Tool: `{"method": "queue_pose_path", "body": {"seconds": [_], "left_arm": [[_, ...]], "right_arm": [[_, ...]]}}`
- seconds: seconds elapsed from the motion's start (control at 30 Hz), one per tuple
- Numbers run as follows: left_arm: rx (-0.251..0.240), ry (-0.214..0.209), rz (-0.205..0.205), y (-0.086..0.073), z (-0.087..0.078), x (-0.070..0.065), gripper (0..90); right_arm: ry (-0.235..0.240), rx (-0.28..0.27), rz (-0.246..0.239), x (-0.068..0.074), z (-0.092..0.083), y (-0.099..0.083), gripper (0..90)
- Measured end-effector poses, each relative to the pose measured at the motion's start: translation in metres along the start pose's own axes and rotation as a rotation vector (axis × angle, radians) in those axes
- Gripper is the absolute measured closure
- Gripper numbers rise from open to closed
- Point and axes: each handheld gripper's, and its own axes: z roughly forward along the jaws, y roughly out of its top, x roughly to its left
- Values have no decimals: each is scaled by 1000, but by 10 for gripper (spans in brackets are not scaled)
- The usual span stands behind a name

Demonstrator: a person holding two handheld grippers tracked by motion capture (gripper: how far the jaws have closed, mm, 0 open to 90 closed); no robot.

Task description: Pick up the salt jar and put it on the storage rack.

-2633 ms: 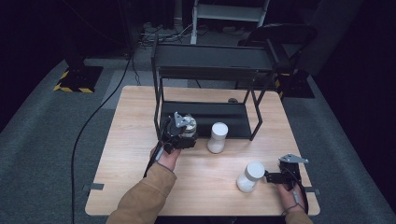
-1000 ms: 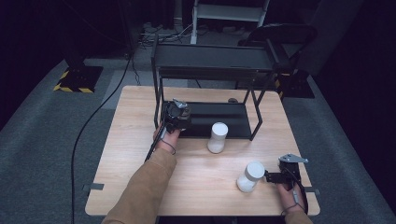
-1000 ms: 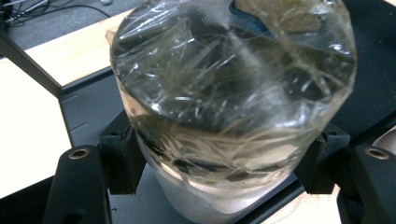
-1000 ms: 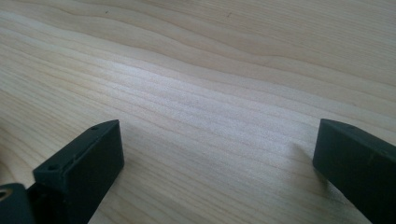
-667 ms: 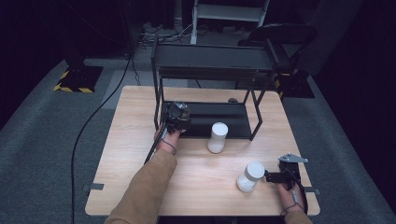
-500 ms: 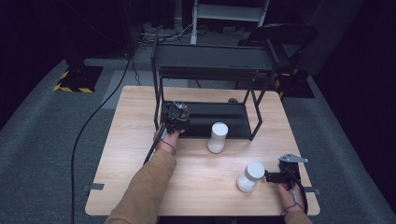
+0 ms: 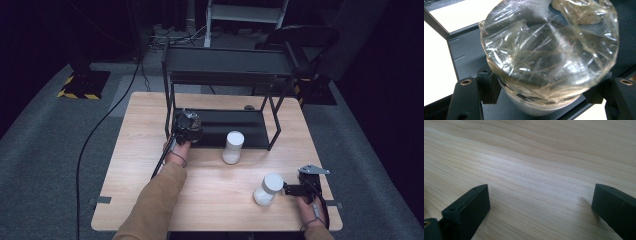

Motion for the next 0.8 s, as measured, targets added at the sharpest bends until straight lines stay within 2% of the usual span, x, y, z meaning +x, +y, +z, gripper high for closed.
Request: {"method": "queue_pose_path", "body": {"seconds": [0.1,0.17,0.23,0.37,0.47,0.57,0.73,0.8], "left_arm": [[-4,2,0,-1,-1,0,289],[-10,-3,-4,-2,-1,1,234],[-14,0,12,-2,-3,0,183],[-41,9,17,-5,-10,-2,114],[-62,-17,12,-6,-19,2,118],[-83,-27,29,-8,-28,-3,120],[-113,-21,44,-10,-46,-11,86],[-129,-1,64,-12,-56,-14,87]], "right_arm": [[0,0,-1,0,0,0,15],[0,0,0,0,0,0,15],[0,0,0,0,0,0,15],[-1,0,0,0,0,0,15],[-1,0,0,0,0,0,16],[0,0,0,0,0,0,15],[0,-1,0,0,0,0,16],[0,-1,0,0,0,0,15]]}}
